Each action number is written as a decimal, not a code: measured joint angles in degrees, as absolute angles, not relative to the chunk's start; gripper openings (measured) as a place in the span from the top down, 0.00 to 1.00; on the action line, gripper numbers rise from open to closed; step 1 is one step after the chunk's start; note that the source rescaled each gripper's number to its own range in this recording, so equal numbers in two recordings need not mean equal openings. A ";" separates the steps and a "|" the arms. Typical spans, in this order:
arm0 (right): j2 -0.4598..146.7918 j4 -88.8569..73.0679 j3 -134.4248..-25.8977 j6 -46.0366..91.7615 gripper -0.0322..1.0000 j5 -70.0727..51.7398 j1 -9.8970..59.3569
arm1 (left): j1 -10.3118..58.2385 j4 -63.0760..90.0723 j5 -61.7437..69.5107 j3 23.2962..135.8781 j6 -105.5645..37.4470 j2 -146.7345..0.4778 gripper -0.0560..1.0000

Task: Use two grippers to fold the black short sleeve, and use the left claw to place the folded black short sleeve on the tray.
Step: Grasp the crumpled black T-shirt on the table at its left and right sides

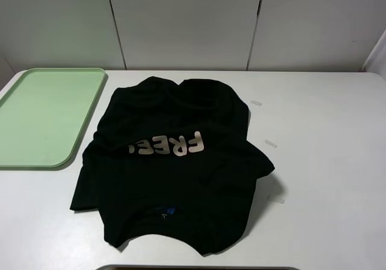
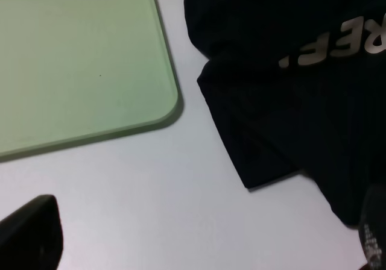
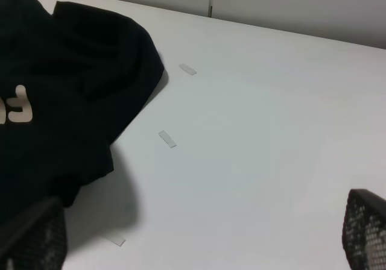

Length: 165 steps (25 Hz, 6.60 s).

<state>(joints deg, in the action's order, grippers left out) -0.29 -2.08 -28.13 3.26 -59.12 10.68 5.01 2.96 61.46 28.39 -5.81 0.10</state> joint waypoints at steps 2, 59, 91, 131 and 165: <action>-0.29 -2.08 -28.13 3.26 0.00 -59.12 10.68 | 5.01 2.96 61.46 28.39 -5.81 0.10 0.02; 0.80 -1.97 -29.36 3.26 0.00 -59.14 10.68 | 5.79 7.41 60.48 28.39 -5.76 0.10 0.02; 63.67 -6.84 -34.76 29.07 0.00 -40.71 10.68 | 6.41 33.37 47.60 37.09 -49.87 -58.04 0.02; 95.01 -41.10 -44.77 68.54 0.00 -36.22 11.30 | 6.41 40.07 28.02 37.42 -79.71 -82.33 0.02; 104.48 -22.08 -44.95 58.18 0.94 -28.29 18.84 | 6.41 40.08 22.90 37.42 -85.04 -82.66 0.02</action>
